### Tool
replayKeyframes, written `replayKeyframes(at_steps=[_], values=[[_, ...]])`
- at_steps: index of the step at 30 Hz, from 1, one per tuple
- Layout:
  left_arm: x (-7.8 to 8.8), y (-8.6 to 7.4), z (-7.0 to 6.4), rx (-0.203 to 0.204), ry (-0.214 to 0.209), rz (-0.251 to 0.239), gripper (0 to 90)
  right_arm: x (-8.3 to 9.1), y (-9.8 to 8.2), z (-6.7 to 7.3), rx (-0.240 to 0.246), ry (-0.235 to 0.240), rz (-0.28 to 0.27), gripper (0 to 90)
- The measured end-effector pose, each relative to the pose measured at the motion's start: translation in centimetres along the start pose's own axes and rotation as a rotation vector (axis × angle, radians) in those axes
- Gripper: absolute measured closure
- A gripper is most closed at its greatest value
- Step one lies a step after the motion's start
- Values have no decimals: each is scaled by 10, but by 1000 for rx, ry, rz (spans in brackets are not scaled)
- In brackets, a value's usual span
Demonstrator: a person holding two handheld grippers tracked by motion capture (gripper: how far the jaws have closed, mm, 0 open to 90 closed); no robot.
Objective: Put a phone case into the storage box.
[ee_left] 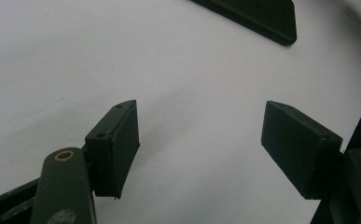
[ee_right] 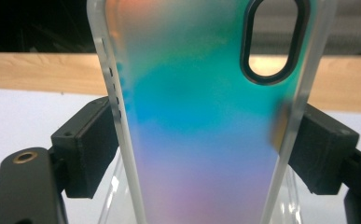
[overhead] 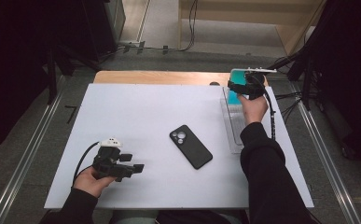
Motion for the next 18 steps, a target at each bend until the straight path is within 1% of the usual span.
replayKeyframes(at_steps=[1,4,5,9,14,18], values=[[0,0,0,-1,1,0,280,-5,-2,-1,-16,3,12,156],[1,0,0,0,3,-5,280,-8,-3,-1,-10,3,13,156],[1,0,0,1,3,-6,280,-11,-3,-1,2,-9,13,156],[0,0,0,0,3,-5,280,-13,-2,1,9,-10,1,156],[0,0,-1,-2,2,-2,280,-16,0,3,51,1,-13,156],[0,0,-1,-2,3,-1,280,-18,0,3,62,2,-24,145]])
Point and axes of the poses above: each handheld gripper's, and its own axes: x roughly backward along the jaws, y roughly out of its top, z roughly to its left, the point moved 3 cm from there along -x, roughly forward along the jaws, and after that the axes turned 3 degrees about z, right-handed, at the moved point
